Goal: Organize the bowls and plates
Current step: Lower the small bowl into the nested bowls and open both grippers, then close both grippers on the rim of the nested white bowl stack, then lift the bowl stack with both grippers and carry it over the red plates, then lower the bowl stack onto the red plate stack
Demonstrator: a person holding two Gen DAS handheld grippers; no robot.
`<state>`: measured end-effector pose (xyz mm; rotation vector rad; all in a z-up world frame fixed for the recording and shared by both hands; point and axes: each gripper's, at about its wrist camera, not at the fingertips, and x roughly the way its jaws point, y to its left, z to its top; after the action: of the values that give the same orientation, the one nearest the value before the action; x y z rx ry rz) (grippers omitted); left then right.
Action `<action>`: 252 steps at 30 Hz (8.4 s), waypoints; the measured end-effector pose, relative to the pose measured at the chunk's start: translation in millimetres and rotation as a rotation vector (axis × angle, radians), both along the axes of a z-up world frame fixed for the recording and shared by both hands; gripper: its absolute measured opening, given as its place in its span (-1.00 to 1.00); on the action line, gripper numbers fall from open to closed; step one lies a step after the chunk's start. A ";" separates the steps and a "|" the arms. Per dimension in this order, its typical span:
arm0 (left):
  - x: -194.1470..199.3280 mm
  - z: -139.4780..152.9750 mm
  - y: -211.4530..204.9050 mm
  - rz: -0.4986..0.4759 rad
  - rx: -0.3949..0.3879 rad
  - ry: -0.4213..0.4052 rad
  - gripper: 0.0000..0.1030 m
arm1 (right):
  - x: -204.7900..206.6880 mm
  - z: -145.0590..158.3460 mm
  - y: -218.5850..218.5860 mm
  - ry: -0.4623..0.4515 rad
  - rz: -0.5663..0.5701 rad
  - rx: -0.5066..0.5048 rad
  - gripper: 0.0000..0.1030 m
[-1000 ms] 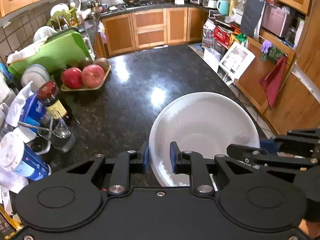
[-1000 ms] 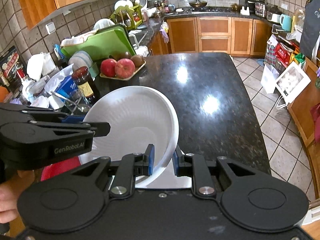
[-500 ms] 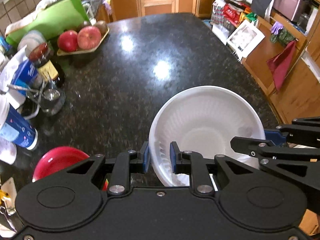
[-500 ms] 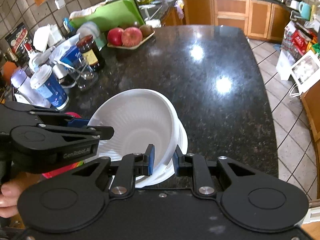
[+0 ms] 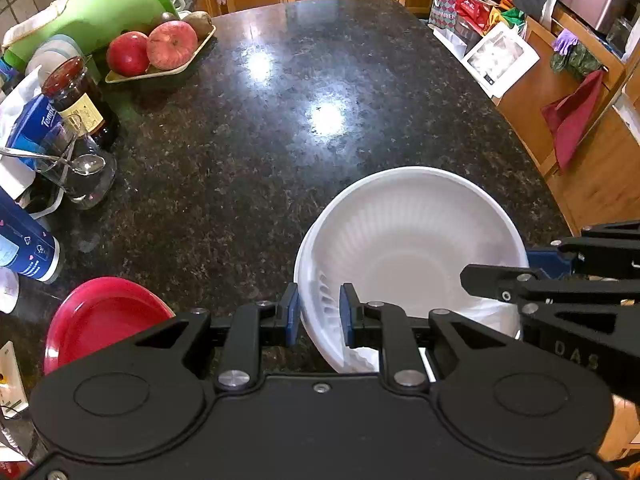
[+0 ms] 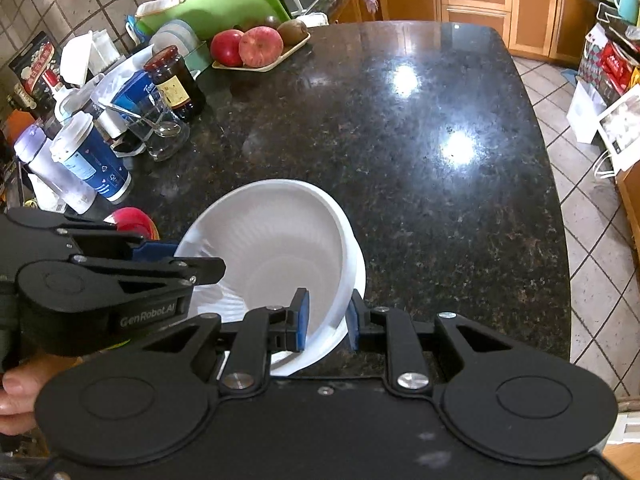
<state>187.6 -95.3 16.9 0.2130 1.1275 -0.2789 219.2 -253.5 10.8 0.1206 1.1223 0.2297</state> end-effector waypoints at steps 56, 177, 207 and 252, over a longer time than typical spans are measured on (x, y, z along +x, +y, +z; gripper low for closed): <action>-39.8 9.0 31.7 0.206 -0.088 -0.317 -0.35 | -41.4 2.5 -17.3 -0.404 -0.052 -0.005 -0.14; -79.1 7.5 155.0 0.346 -0.094 -0.183 -0.30 | -27.5 -17.3 161.8 -0.270 0.225 0.125 -0.59; -39.8 -23.7 225.1 0.263 -0.160 -0.068 -0.28 | -3.4 -44.3 222.5 -0.196 0.133 0.061 -0.47; -84.1 13.7 239.1 0.148 -0.171 -0.349 -0.26 | -83.7 8.5 220.9 -0.520 -0.115 -0.044 -0.03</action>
<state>103.5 143.8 30.6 0.0236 0.7642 -0.1952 135.5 -32.7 19.3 0.0794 0.6004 0.1224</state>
